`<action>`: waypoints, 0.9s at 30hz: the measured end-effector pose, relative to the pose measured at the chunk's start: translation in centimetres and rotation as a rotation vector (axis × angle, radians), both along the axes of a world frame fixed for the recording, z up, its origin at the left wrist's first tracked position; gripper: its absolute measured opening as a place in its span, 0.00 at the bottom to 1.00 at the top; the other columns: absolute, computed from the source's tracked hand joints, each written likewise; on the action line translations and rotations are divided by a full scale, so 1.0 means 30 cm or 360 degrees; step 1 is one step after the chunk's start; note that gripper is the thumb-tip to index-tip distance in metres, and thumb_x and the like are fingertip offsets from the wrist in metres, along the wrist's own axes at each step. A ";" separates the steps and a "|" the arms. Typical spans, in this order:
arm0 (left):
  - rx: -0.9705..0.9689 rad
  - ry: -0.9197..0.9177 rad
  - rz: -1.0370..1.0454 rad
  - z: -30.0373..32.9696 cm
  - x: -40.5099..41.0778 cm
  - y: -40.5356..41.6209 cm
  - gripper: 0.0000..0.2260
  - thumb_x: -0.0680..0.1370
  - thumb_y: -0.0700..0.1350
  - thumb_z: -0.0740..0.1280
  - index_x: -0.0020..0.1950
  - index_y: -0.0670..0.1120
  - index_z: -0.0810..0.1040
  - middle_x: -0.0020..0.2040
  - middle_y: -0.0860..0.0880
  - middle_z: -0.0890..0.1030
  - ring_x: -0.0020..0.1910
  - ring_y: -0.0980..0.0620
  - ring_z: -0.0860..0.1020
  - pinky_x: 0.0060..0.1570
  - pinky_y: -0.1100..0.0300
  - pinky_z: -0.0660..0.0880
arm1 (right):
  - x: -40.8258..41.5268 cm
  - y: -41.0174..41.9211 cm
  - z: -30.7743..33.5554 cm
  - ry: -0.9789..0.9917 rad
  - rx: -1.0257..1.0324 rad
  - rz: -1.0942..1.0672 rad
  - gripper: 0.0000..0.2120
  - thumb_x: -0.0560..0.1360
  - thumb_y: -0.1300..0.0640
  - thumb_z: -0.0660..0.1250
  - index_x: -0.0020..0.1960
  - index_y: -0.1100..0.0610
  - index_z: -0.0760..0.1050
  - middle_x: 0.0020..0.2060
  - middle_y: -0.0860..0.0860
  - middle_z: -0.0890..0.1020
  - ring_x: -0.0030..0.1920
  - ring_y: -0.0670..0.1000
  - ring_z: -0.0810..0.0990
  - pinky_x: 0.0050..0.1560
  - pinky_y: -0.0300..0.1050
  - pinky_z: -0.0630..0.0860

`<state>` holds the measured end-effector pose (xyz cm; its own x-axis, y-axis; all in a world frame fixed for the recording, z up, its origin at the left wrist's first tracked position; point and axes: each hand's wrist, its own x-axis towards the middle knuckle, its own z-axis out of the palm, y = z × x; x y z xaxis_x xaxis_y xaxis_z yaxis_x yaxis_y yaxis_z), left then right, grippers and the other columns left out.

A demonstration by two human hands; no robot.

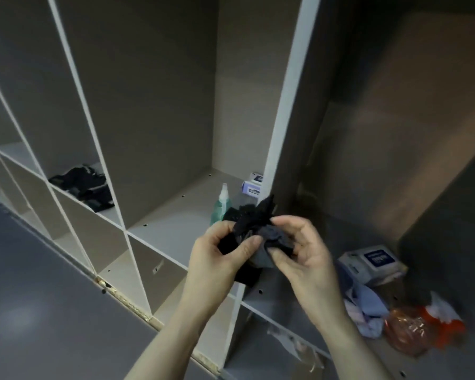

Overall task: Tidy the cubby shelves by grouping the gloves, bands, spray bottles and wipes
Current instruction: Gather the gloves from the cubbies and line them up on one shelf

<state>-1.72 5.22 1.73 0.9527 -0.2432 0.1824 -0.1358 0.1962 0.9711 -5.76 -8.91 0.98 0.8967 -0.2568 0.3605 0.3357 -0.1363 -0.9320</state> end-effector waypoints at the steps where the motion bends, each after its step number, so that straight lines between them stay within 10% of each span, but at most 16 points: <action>1: 0.0006 -0.0037 0.0062 0.000 0.007 0.032 0.05 0.69 0.45 0.75 0.41 0.46 0.80 0.40 0.38 0.82 0.36 0.37 0.83 0.35 0.43 0.81 | 0.010 0.033 0.004 0.0002 -0.0069 0.0018 0.21 0.70 0.75 0.69 0.51 0.51 0.76 0.47 0.47 0.83 0.50 0.43 0.82 0.50 0.34 0.77; 9: 0.0105 -0.0146 0.0432 -0.009 0.116 0.290 0.14 0.67 0.33 0.76 0.32 0.49 0.76 0.35 0.41 0.79 0.29 0.54 0.80 0.27 0.59 0.78 | 0.114 0.286 0.029 -0.0110 -0.0443 -0.0173 0.21 0.67 0.73 0.73 0.38 0.49 0.69 0.41 0.51 0.75 0.42 0.50 0.75 0.42 0.38 0.71; 16: 0.0160 -0.0186 0.0503 -0.005 0.234 0.494 0.10 0.68 0.36 0.75 0.36 0.50 0.78 0.37 0.44 0.81 0.38 0.50 0.77 0.41 0.49 0.75 | 0.173 0.472 0.070 0.0190 -0.0350 0.0489 0.12 0.68 0.46 0.72 0.41 0.48 0.70 0.41 0.46 0.74 0.42 0.45 0.73 0.46 0.37 0.69; 21: 0.0252 -0.0281 0.0346 -0.002 0.264 0.603 0.14 0.70 0.29 0.69 0.38 0.49 0.80 0.38 0.48 0.82 0.39 0.54 0.78 0.43 0.61 0.73 | 0.228 0.582 0.041 0.0136 -0.0325 0.0164 0.19 0.69 0.54 0.73 0.56 0.42 0.72 0.46 0.43 0.79 0.48 0.44 0.77 0.51 0.38 0.72; 27: 0.0119 -0.0131 -0.0303 0.008 0.300 0.730 0.11 0.71 0.39 0.64 0.51 0.45 0.82 0.43 0.49 0.83 0.43 0.55 0.80 0.43 0.66 0.73 | 0.266 0.669 0.036 -0.0178 -0.0591 -0.0201 0.12 0.70 0.63 0.71 0.44 0.46 0.79 0.43 0.44 0.77 0.42 0.49 0.78 0.39 0.40 0.74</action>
<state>7.27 27.12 1.96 0.8709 -0.4331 0.2323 -0.1826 0.1538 0.9711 2.22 11.17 2.07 0.8163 -0.1964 0.5432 0.3914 -0.5037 -0.7702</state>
